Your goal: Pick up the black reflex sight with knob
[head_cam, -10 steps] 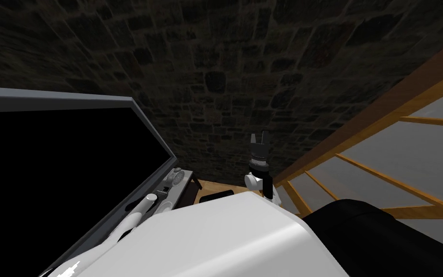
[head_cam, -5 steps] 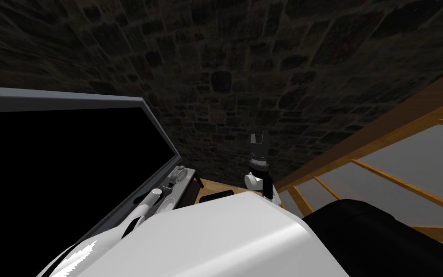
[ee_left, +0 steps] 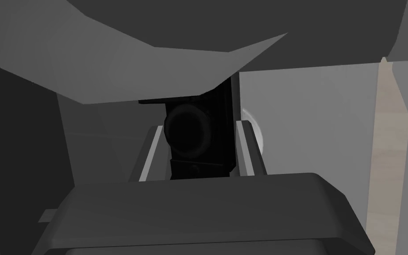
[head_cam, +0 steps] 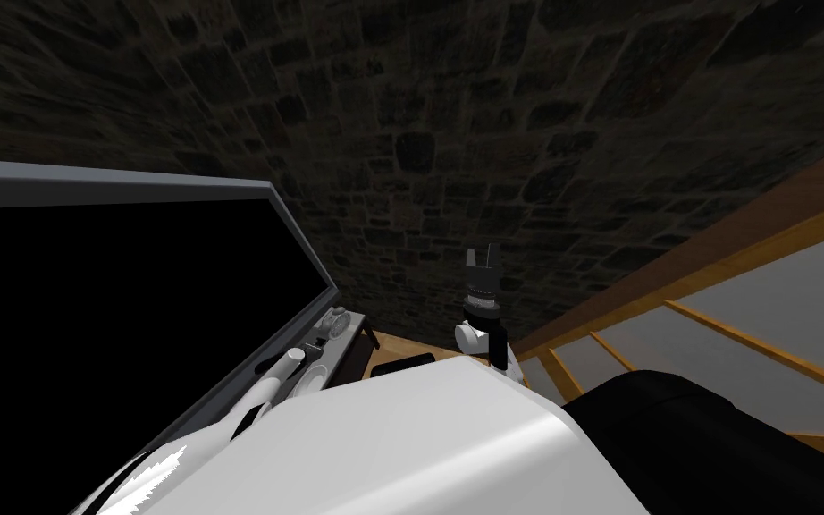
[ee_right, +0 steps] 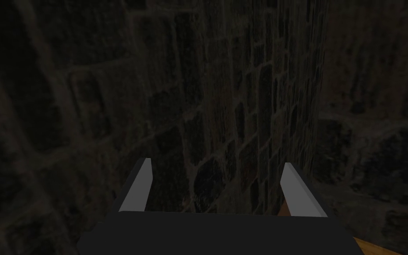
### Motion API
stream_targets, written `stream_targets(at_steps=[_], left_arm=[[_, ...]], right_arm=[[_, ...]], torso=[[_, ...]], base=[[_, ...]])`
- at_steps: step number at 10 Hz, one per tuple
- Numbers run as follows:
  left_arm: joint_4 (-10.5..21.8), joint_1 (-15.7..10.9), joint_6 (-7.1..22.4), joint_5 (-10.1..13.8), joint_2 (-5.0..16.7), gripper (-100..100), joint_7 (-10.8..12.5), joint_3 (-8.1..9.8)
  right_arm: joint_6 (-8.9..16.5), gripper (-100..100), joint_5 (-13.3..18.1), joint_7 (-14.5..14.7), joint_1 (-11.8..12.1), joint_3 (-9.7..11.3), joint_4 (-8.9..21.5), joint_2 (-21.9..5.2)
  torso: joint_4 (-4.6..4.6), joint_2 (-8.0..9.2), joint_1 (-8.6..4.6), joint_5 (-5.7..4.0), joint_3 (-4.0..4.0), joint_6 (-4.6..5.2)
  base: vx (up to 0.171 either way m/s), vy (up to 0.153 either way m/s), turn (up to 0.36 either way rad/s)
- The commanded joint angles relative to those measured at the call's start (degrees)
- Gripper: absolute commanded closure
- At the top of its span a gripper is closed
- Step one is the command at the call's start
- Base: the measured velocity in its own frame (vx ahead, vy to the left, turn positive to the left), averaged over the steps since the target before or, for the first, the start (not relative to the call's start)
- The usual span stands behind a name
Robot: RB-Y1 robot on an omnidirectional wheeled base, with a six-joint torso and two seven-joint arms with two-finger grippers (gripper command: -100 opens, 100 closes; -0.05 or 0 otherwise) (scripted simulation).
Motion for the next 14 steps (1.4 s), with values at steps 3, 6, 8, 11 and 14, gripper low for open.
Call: stream_targets(at_steps=[3,6,8,11,14], left_arm=[[1.33,-3.73,0.14,-1.63,-1.57,100,2.18,-3.08],[2.12,-5.65,0.19,-4.68,-2.35,100,3.57,-4.63],[4.98,-7.57,0.25,-1.75,-3.14,100,1.14,-6.18],[2.91,-7.57,0.25,-6.03,-3.14,100,4.46,-6.18],[3.7,-9.49,0.3,-7.38,-3.92,100,5.34,-7.72]], right_arm=[[0.0,0,0.0,0.0,0.01,-0.01,0.0,0.0],[0.0,0,0.0,0.0,0.0,0.0,0.0,0.0],[0.0,0,0.0,0.0,0.01,0.0,0.0,0.0],[0.0,0,0.0,0.0,-0.01,0.0,0.0,0.0],[0.0,0,0.0,0.0,0.01,-0.01,0.0,0.0]], torso=[[-0.02,-0.02,0.06,0.0,-0.02,-0.11],[0.02,-0.01,0.01,0.02,0.01,0.01],[0.01,-0.03,0.02,-0.02,-0.01,-0.07],[0.05,0.03,-0.02,-0.03,0.04,0.05],[0.03,0.05,-0.01,-0.07,0.04,-0.1]], base=[[0.004,0.012,0.265],[0.003,0.006,0.108],[0.006,0.009,0.196],[-0.002,0.001,-0.017],[0.003,0.005,0.142]])
